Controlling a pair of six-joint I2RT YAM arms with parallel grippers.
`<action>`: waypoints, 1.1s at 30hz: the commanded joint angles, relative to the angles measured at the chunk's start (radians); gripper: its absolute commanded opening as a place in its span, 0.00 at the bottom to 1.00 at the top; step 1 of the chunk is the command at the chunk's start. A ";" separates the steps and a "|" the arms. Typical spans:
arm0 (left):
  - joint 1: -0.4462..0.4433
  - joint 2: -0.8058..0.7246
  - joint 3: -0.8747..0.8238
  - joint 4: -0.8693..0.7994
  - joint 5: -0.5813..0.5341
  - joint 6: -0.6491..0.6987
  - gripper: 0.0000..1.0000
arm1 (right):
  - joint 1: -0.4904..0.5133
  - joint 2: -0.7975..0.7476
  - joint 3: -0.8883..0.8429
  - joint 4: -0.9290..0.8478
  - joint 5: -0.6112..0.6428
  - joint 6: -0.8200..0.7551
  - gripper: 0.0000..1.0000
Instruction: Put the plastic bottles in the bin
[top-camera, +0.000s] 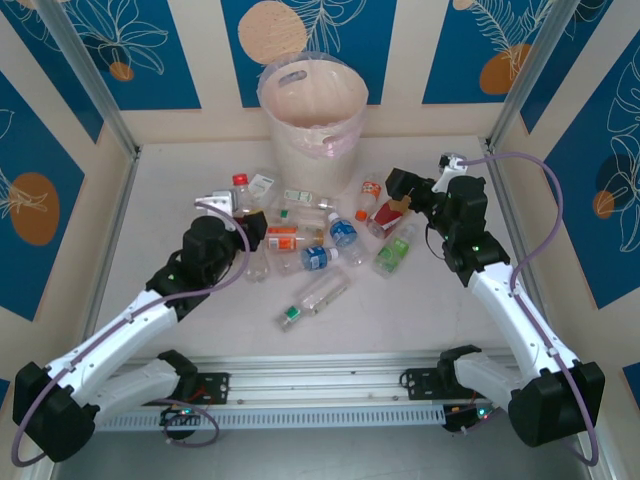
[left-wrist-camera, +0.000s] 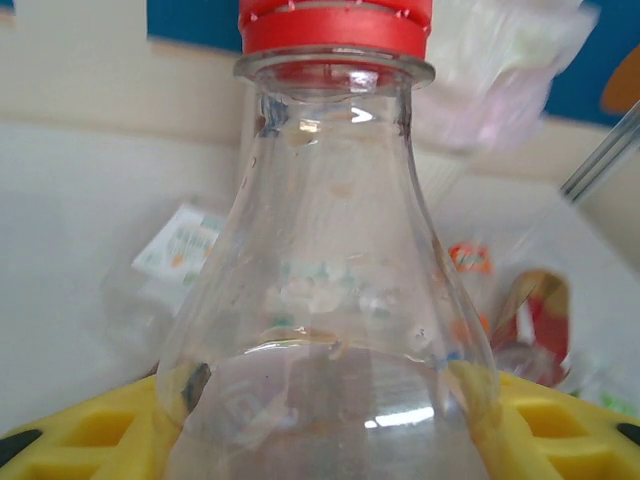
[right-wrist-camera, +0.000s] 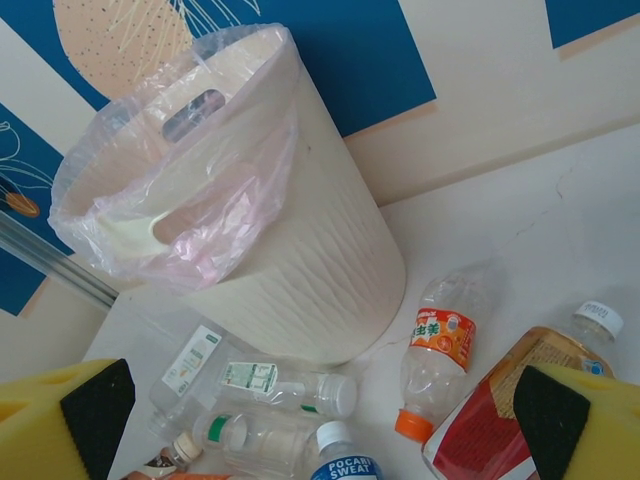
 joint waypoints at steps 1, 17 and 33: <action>-0.001 0.005 0.043 0.206 -0.003 0.045 0.00 | -0.007 -0.011 -0.019 0.019 -0.017 0.017 1.00; 0.006 0.502 0.597 0.578 0.114 0.237 0.00 | -0.027 -0.009 -0.016 0.012 -0.034 0.002 0.99; 0.046 1.093 1.390 0.592 -0.080 0.527 0.00 | -0.045 -0.008 -0.004 -0.025 -0.024 -0.004 1.00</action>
